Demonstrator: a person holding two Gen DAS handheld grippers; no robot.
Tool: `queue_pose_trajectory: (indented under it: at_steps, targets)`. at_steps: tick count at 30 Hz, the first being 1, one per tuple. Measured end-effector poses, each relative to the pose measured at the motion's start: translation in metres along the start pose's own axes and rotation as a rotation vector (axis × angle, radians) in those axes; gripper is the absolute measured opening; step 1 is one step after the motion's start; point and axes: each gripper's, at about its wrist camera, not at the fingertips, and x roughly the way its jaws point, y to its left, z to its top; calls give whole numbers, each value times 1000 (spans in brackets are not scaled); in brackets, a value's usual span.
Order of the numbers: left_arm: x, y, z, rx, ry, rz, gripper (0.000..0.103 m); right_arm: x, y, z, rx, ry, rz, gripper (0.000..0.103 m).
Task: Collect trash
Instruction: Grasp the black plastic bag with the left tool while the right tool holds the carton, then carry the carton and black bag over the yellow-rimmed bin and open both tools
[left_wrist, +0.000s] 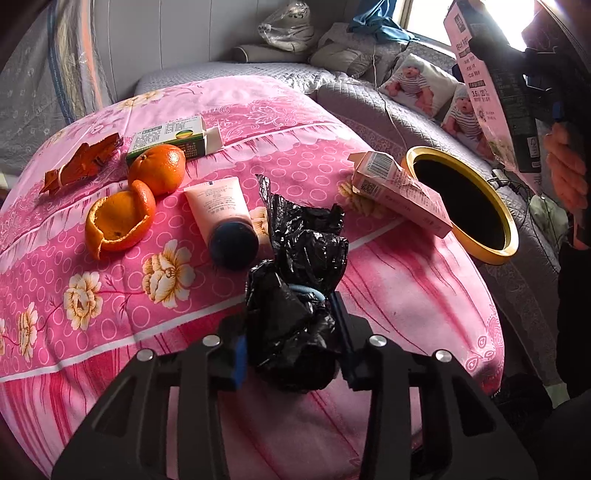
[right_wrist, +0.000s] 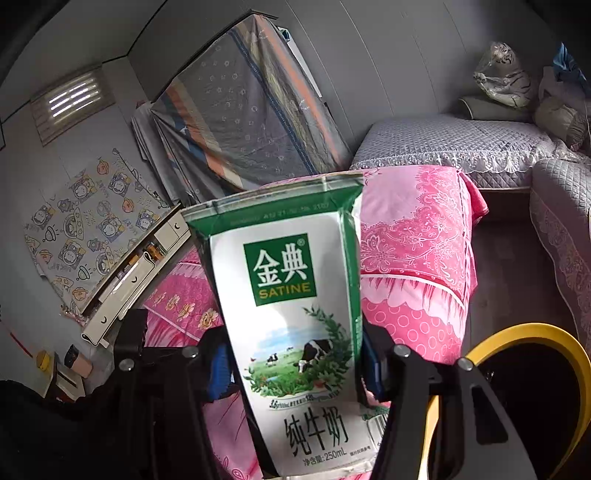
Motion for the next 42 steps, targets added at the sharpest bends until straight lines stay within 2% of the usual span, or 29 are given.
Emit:
queue_pose_trajectory:
  at_steps: [2,5,9,15,22,30,42]
  targets:
    - [-8,-2,-2,11,-33,19,31,-2,-1,0,10,-5,2,53]
    - [-28,2,-7,5,-79,-13,31,-8,3,-3,17,-13,2,53]
    - [-66,12,-13,-13,-177,16,31,-10,7,-7,35,-16,19,53]
    - [-111,27,-10,-90,-312,136,31,-2,22,-13,60,-9,48,53]
    - [-126,22,11,-93,-380,212,31,-5,23,-14,110,-29,52,53]
    - [-127,-8,49,-55,-432,185,31,-31,12,-11,138,-85,24,53]
    - [-100,-63,109,33,-434,159,31,-84,-22,-17,200,-212,-53,53]
